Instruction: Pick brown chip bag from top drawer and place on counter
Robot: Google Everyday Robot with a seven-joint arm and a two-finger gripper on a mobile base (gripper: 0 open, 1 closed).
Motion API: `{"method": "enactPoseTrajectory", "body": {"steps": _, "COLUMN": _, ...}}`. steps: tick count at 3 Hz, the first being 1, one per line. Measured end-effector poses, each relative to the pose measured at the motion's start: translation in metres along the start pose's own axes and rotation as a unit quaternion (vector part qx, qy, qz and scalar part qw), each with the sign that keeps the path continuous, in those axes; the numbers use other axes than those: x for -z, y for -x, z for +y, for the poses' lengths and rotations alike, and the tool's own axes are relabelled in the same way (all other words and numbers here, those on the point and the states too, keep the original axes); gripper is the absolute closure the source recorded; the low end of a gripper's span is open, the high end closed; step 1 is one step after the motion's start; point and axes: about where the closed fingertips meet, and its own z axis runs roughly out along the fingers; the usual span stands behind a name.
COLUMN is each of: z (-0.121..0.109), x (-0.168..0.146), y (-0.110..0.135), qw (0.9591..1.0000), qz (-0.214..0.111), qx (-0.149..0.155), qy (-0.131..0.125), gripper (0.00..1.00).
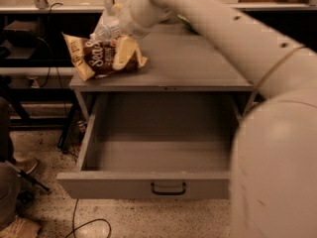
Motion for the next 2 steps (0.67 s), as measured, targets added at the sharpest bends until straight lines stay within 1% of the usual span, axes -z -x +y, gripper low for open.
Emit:
{"method": "enactPoseTrajectory", "body": {"steps": 1, "z": -0.012, "x": 0.047, "y": -0.011, "qw": 0.9978, "qz": 0.054, "qx": -0.005, "qy": -0.037, "gripper": 0.00}}
{"method": "enactPoseTrajectory", "body": {"steps": 2, "z": -0.010, "x": 0.083, "y": -0.043, "qw": 0.9936, "qz": 0.078, "qx": -0.050, "qy": -0.065, "gripper": 0.00}}
